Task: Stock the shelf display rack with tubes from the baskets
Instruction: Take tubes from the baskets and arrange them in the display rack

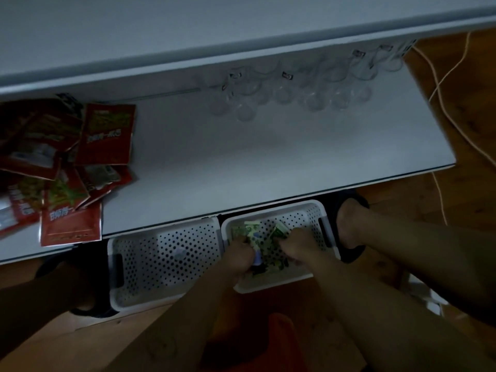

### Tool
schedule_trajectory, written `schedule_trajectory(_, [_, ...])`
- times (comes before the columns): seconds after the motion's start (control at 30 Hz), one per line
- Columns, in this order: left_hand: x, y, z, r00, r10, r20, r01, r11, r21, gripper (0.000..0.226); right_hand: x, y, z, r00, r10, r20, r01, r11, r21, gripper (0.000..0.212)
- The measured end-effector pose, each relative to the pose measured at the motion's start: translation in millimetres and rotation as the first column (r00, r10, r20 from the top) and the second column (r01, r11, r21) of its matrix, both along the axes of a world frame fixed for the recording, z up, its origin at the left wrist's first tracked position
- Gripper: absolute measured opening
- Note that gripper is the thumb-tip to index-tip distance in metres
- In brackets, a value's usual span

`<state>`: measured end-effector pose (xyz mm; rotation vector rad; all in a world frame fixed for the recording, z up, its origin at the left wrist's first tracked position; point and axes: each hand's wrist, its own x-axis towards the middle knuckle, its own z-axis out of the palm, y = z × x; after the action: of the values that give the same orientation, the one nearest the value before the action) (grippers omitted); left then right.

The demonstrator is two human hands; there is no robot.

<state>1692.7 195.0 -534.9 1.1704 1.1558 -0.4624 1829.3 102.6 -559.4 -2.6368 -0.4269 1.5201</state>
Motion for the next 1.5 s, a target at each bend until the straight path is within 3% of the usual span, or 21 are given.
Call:
schedule_trajectory(0.07, [-1,1,-6,0.999,0.044,-0.023,-0.043,0.998,0.035,0.034,0,7,-6,1.000,0.022,0.007,-0.021,0.999,-0.042,0.048])
schedule_trajectory(0.13, [-2,4,-11,0.998,0.047,-0.052,-0.045,0.997,0.056,0.022,-2,16,-12,0.998,0.049,0.032,-0.045,0.994,-0.098,0.052])
schedule_trajectory(0.2, [-2,4,-17,0.998,0.004,-0.063,-0.004,1.000,0.005,0.031,-7,22,-22,0.997,0.058,0.055,-0.050,0.989,-0.136,0.044])
schedule_trajectory(0.27, [-2,3,-17,0.999,0.023,-0.048,-0.024,1.000,-0.011,0.021,-11,25,-28,0.999,0.013,0.044,-0.007,0.991,-0.136,0.032])
schedule_trajectory(0.37, [-2,1,-19,0.997,0.070,-0.014,-0.070,0.998,0.010,0.035,-4,23,-35,0.989,-0.117,-0.091,0.112,0.992,-0.057,0.031])
schedule_trajectory(0.47, [0,0,-23,0.998,0.062,0.009,-0.062,0.998,-0.001,0.028,12,14,-27,0.912,-0.284,-0.297,0.302,0.953,0.017,0.028])
schedule_trajectory(0.6, [2,5,-18,0.993,0.121,0.000,-0.121,0.989,-0.080,0.032,22,5,-6,0.850,-0.365,-0.381,0.419,0.906,0.067,0.037])
schedule_trajectory(0.73, [-1,10,-3,0.987,0.155,0.032,-0.149,0.979,-0.141,0.028,13,2,22,0.880,-0.295,-0.372,0.361,0.925,0.121,0.049])
schedule_trajectory(0.83, [-5,12,11,0.966,0.247,0.079,-0.222,0.945,-0.242,0.027,8,3,42,0.863,-0.278,-0.423,0.383,0.905,0.186,0.034])
schedule_trajectory(0.9, [-9,12,22,0.953,0.290,0.087,-0.258,0.929,-0.267,0.041,6,5,54,0.860,-0.244,-0.449,0.378,0.895,0.236,0.025])
schedule_trajectory(0.97, [-11,12,35,0.949,0.293,0.114,-0.257,0.932,-0.257,0.047,5,7,66,0.883,-0.165,-0.439,0.305,0.913,0.271,0.027])
schedule_trajectory(1.03, [-13,12,51,0.947,0.276,0.167,-0.236,0.945,-0.225,0.042,2,9,81,0.897,-0.095,-0.432,0.235,0.930,0.283,0.031])
schedule_trajectory(1.17, [-17,19,81,0.935,0.252,0.249,-0.223,0.965,-0.138,0.032,-3,18,116,0.911,0.026,-0.411,0.144,0.915,0.378,0.010])
schedule_trajectory(1.37, [-21,34,131,0.906,0.244,0.345,-0.259,0.966,-0.004,0.031,-9,37,162,0.981,0.103,-0.163,0.014,0.805,0.593,0.027])
schedule_trajectory(1.5, [-22,49,173,0.863,0.180,0.472,-0.253,0.963,0.095,0.033,-11,47,198,0.981,0.131,-0.145,0.005,0.725,0.689,0.026])
